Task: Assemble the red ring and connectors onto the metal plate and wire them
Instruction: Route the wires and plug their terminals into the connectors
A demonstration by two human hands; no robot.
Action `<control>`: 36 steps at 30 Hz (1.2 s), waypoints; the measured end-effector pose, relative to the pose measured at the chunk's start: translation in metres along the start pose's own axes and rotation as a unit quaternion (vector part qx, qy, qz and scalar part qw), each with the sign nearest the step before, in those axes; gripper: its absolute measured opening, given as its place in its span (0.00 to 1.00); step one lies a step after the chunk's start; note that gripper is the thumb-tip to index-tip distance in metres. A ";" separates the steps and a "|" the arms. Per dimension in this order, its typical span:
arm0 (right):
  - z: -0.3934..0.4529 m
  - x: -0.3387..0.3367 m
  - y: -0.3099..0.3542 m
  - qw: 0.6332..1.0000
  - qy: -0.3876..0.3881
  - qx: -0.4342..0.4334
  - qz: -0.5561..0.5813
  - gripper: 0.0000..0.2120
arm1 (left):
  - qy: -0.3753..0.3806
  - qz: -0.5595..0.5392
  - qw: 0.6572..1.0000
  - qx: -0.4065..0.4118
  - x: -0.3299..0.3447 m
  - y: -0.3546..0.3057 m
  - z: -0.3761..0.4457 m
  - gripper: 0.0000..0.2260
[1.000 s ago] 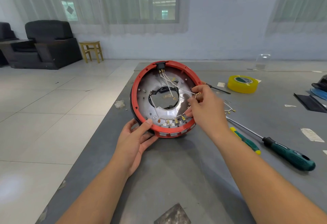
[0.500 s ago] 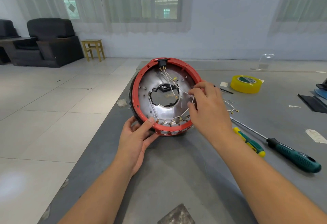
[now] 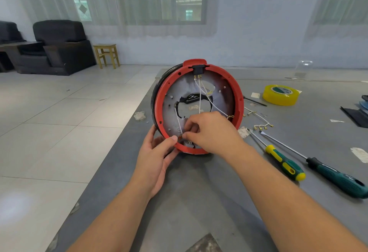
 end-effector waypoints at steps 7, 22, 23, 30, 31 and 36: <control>0.006 0.008 -0.001 0.999 0.026 0.003 -0.038 0.04 | 0.002 -0.006 1.000 -0.004 -0.004 0.003 0.005 0.32; 0.000 -0.027 -0.017 0.993 0.052 -0.086 -0.057 0.11 | -0.085 0.051 0.994 0.051 -0.011 -0.010 0.001 0.22; -0.001 -0.023 -0.016 0.992 0.063 -0.091 -0.068 0.12 | -0.086 0.045 0.994 0.050 -0.012 -0.010 0.000 0.22; -0.005 -0.016 0.003 0.982 0.109 -0.100 -0.118 0.31 | -0.093 0.038 0.994 0.049 -0.015 -0.013 0.000 0.21; -0.007 -0.018 0.007 0.982 0.110 -0.106 -0.107 0.33 | -0.093 0.036 0.994 0.047 -0.015 -0.013 0.000 0.21; -0.020 -0.064 -0.010 0.990 -0.073 -0.102 0.066 0.22 | -0.100 0.025 0.994 0.043 -0.016 -0.013 0.001 0.20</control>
Point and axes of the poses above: each hand's wrist, its own z-axis towards the middle knuckle, its own x-axis out of the palm, y = z × x, the point moved 8 cm from there along z, towards the middle knuckle, and after that the axes turned 7 degrees about -x, right-handed, at the moved point
